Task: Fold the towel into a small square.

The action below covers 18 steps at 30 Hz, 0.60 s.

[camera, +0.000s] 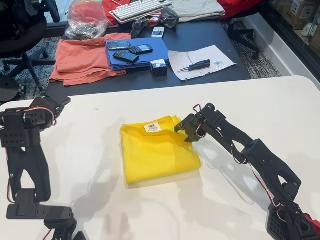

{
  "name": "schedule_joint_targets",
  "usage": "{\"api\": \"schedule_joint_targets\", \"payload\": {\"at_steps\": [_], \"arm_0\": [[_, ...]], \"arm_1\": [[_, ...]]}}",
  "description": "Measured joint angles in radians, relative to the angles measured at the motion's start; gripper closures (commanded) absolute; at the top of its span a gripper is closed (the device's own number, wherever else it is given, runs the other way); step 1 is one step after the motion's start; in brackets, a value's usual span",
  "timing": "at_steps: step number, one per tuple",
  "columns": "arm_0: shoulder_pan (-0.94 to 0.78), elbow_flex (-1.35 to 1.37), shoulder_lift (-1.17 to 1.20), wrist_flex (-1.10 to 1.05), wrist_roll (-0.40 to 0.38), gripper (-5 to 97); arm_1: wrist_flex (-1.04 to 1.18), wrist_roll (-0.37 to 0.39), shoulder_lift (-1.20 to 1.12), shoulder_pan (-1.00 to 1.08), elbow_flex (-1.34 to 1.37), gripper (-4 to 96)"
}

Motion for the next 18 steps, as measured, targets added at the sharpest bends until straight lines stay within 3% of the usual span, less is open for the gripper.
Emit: {"api": "schedule_joint_targets", "payload": {"at_steps": [6,9,18], "arm_0": [[0.002,0.000,0.000,-0.100,-0.003,93],[0.006,0.000,0.000,-0.160,-0.012,91],[-0.003,0.000,0.000,-0.325,-0.176,88]], "arm_1": [[0.000,0.000,0.000,0.005,0.000,70.2],[0.000,0.000,0.000,-0.011,0.000,70.2],[0.000,-0.003,0.063,-0.006,0.000,70.6]]}}
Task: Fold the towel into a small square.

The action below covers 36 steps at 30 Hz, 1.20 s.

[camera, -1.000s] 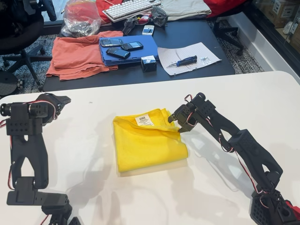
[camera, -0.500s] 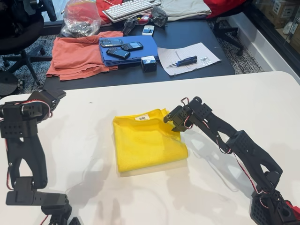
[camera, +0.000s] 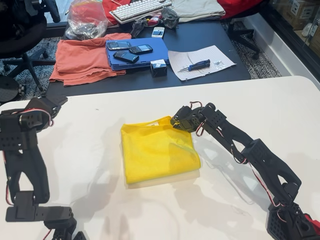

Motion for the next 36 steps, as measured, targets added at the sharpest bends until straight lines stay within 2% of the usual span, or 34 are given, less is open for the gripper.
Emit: {"api": "schedule_joint_targets", "payload": {"at_steps": [4,7,13,28,36], "arm_0": [[0.006,0.000,0.000,0.058,-0.029,88],[0.000,0.000,0.000,0.178,-0.032,89],[-0.083,0.002,0.000,0.302,-0.032,92],[-0.115,0.002,0.000,0.325,-0.025,92],[-0.124,0.002,0.000,0.514,-0.018,92]], "arm_1": [[0.000,0.005,0.029,-0.011,0.000,70.6],[0.000,0.003,0.029,-0.014,0.000,70.6],[0.000,0.000,0.029,-0.002,0.000,70.9],[0.000,0.000,0.040,0.006,0.000,70.9],[0.000,0.002,0.040,0.008,0.000,70.9]]}}
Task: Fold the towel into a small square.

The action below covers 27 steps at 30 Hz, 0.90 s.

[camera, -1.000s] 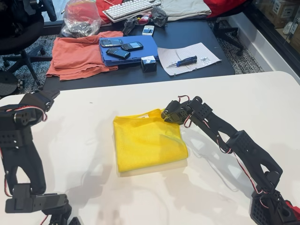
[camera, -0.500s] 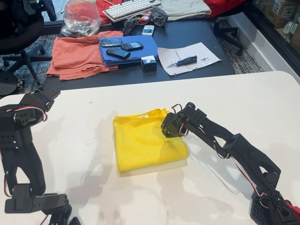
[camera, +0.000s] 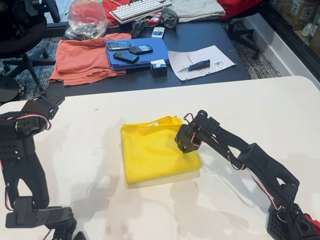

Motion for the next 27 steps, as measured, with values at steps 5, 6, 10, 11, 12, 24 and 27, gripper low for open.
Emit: {"api": "schedule_joint_targets", "payload": {"at_steps": [5,6,10,11,12,24,27], "arm_0": [[0.002,-0.005,0.000,0.071,0.029,92],[0.005,-0.005,0.000,0.071,0.035,92],[-0.023,-0.005,0.000,0.071,0.043,92],[-0.035,-0.005,0.000,0.071,0.043,92],[-0.046,-0.005,0.000,0.071,0.043,92],[-0.080,0.141,-0.049,0.078,0.051,92],[-0.101,0.202,-0.051,0.078,0.043,92]], "arm_1": [[0.000,-0.003,0.000,-0.006,0.000,70.9],[0.000,0.000,-0.002,0.002,0.000,70.9],[0.000,-0.005,-0.002,-0.005,0.000,70.9],[0.000,-0.002,-0.002,0.008,0.000,70.9],[0.000,0.003,-0.002,0.009,0.000,70.9],[0.000,-0.008,0.040,0.000,0.000,70.9],[0.000,-0.002,0.040,0.011,0.000,70.9]]}}
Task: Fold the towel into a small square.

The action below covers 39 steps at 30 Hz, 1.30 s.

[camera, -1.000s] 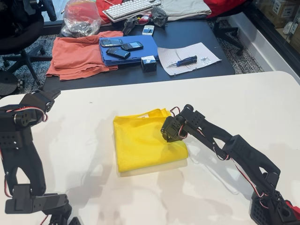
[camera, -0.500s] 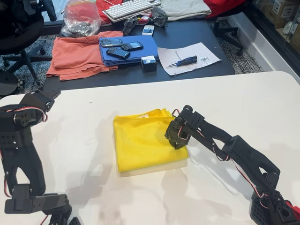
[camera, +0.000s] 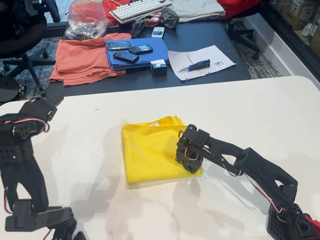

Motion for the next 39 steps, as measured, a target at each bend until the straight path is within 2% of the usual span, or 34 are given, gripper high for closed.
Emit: {"api": "schedule_joint_targets", "payload": {"at_steps": [9,17,29,39], "arm_0": [[-0.011,-0.005,0.002,0.000,-0.008,92],[-0.095,-0.014,0.008,0.003,-0.011,92],[-0.031,-0.115,0.414,0.003,-0.011,92],[0.078,-0.316,0.456,-0.101,-0.014,92]], "arm_1": [[0.000,0.000,0.000,0.000,0.000,70.9],[0.000,0.000,0.000,-0.008,0.000,70.9],[-0.008,0.000,-0.005,0.014,0.000,70.9],[0.003,0.002,-0.044,-0.015,0.000,70.9]]}}
